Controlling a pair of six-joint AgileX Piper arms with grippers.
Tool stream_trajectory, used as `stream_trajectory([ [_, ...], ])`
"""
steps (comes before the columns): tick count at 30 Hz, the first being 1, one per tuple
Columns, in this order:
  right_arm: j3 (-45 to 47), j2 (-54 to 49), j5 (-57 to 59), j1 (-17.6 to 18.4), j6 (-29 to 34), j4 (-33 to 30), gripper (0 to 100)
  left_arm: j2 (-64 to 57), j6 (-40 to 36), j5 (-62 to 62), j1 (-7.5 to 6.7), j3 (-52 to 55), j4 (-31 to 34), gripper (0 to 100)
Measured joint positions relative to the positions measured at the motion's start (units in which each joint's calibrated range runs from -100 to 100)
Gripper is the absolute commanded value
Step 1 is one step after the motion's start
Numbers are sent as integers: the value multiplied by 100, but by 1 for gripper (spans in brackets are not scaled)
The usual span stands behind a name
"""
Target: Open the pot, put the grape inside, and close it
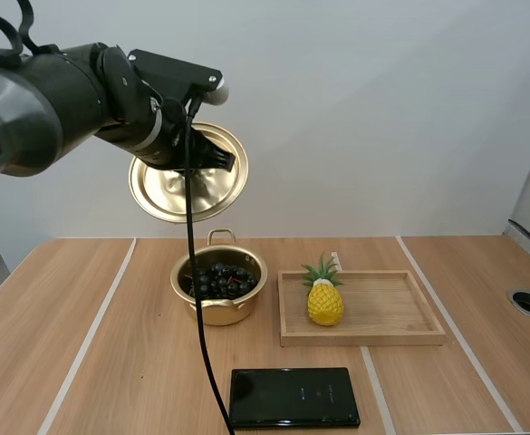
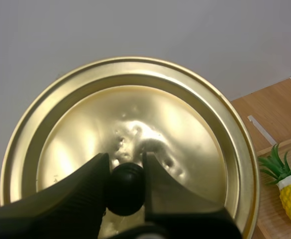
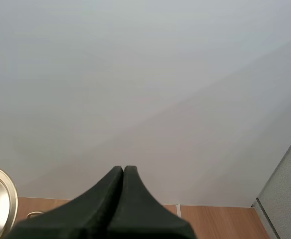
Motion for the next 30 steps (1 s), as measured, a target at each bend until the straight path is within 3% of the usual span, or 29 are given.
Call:
stream_trajectory([
  [11, -12, -178, 0, 0, -28, 0, 0, 1114, 380, 638, 0, 0, -692, 0],
  [30, -12, -267, 0, 0, -28, 0, 0, 2367, 617, 753, 0, 0, -745, 0],
])
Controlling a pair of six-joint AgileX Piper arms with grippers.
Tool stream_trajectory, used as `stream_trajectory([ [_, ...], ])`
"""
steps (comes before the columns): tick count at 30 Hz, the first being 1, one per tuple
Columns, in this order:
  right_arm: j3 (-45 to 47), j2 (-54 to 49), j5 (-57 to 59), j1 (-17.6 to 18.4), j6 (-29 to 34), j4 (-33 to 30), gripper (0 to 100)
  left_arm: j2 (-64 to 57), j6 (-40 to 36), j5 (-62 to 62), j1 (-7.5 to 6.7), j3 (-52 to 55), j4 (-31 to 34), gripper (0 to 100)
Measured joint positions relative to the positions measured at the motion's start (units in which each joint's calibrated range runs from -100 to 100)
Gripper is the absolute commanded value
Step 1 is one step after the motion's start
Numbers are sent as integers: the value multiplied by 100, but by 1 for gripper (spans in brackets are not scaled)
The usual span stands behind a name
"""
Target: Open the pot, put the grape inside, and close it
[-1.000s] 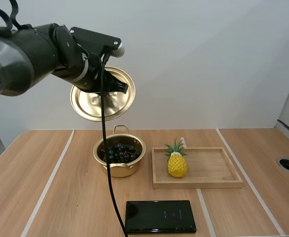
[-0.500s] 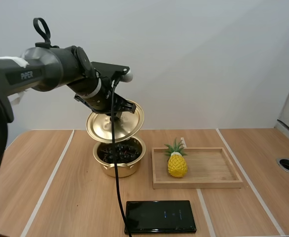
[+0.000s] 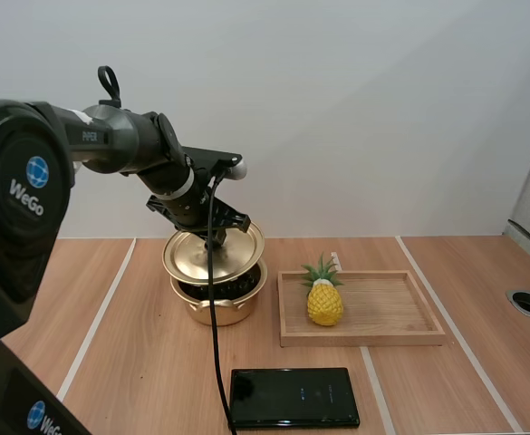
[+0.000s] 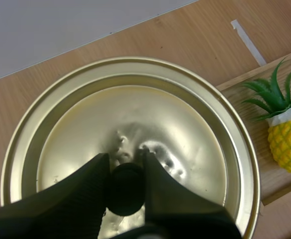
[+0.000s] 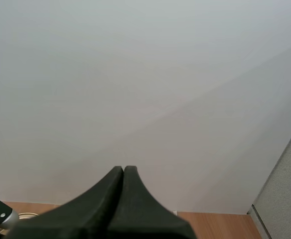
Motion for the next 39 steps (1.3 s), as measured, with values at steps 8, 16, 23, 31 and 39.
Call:
stream_trajectory([
  [8, 0, -13, 0, 0, 0, 0, 0, 326, 177, -163, 0, 0, -13, 0],
  [16, 0, -64, 0, 0, 0, 0, 0, 607, 274, -356, 0, 0, -25, 0],
  [23, 0, -74, 0, 0, 0, -11, 0, 758, 373, -437, 0, 0, -25, 0],
  [31, 0, -74, 0, 0, 0, -11, 0, 821, 622, -420, 0, 0, -50, 0],
  [39, 0, -74, 0, 0, 0, -11, 0, 1026, 827, -350, 0, -40, -76, 0],
])
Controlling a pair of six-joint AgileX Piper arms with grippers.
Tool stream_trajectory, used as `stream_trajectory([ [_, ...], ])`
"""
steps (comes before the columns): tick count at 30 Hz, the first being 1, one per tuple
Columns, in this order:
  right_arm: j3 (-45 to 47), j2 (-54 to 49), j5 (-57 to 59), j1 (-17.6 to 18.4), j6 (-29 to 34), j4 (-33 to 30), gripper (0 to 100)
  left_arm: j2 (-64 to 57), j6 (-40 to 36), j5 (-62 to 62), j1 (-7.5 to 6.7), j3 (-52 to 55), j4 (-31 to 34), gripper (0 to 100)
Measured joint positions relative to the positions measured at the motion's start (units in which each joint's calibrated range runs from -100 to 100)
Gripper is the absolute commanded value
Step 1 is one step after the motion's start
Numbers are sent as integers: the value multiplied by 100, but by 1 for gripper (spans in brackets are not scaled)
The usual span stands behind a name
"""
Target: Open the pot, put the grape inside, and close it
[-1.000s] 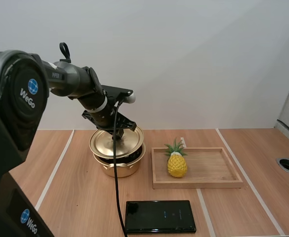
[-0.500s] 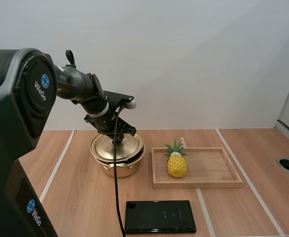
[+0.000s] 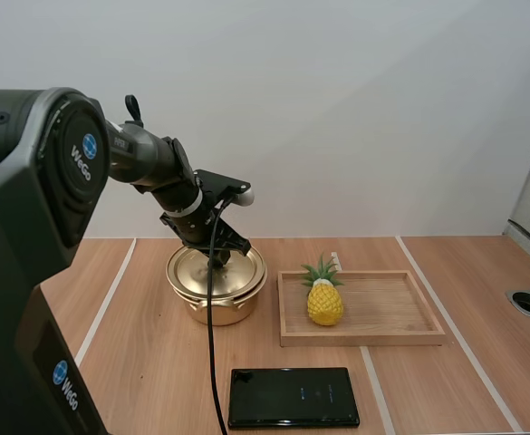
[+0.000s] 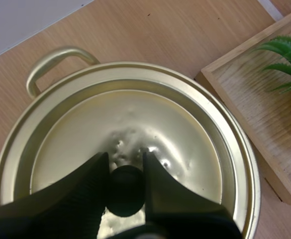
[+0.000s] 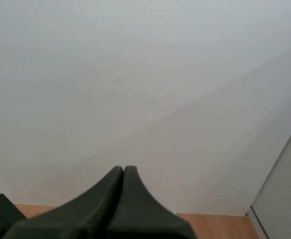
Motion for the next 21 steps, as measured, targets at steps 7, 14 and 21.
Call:
stream_trajectory([
  [7, 0, 0, 0, 0, 0, -10, 0, 50, 44, 0, -7, -12, -99, 0],
  [14, 0, 0, 0, 0, 0, -10, 0, 63, 190, 169, -7, -39, -253, 0],
  [21, 0, 0, 0, 0, 0, -10, 0, 63, -111, 369, -32, -79, 186, 0],
])
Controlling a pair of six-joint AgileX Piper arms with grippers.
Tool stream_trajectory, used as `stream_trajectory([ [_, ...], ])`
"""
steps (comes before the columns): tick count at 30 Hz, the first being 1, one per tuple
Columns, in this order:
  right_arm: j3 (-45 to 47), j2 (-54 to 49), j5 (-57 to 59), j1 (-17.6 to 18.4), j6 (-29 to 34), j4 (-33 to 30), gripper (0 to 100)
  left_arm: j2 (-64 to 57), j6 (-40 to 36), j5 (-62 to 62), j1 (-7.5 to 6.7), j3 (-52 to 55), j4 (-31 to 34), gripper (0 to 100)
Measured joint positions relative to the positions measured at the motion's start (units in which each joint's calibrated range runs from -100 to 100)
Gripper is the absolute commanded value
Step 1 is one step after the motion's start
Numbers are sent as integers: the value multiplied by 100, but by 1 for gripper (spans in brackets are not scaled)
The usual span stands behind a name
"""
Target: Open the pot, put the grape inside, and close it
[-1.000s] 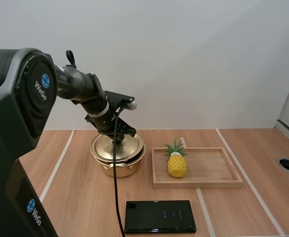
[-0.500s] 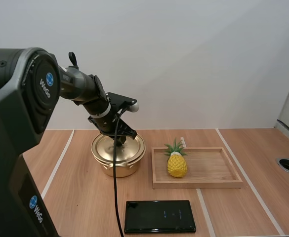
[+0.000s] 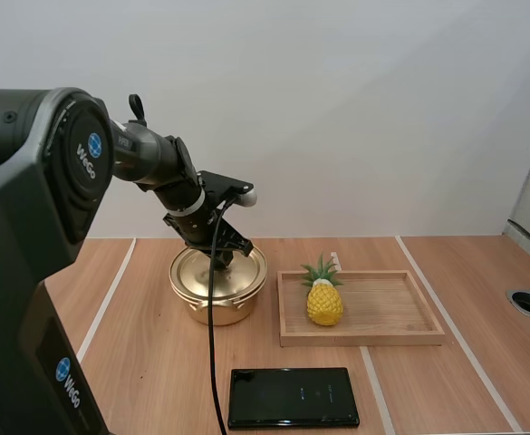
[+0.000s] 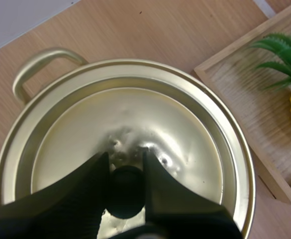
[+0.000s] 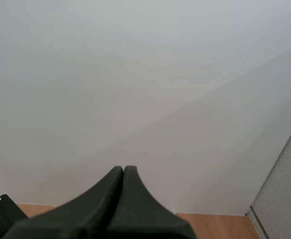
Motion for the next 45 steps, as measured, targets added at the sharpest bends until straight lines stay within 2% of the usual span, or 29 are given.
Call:
stream_trajectory([
  [14, 0, 0, 0, 0, 0, 0, 0, 0, -187, 89, -9, -29, 86, 0],
  [17, 0, 0, 0, 0, 0, 0, 0, 0, -338, 89, -17, -29, 128, 6],
  [20, 0, 0, 0, 0, 0, 0, 0, 0, -524, 89, -15, -42, 188, 22],
  [21, 0, 0, 0, 0, 0, 0, 0, 0, -580, 95, -15, -41, 199, 31],
  [23, 0, 0, 0, 0, 0, 0, 0, 0, -656, 146, -18, -74, 222, 55],
  [25, 0, 0, 0, 0, 0, 0, 0, 30, -774, 299, -18, -146, 300, 88],
  [26, 0, 0, 0, 0, 0, 0, 0, 43, -813, 398, -18, -182, 367, 100],
  [36, 0, 0, 0, 0, 0, 0, 0, 54, -907, 1294, 13, -564, 776, 100],
  [45, 0, 0, 0, 0, 0, 0, 0, -483, -985, 1446, 13, -1378, 806, 100],
])
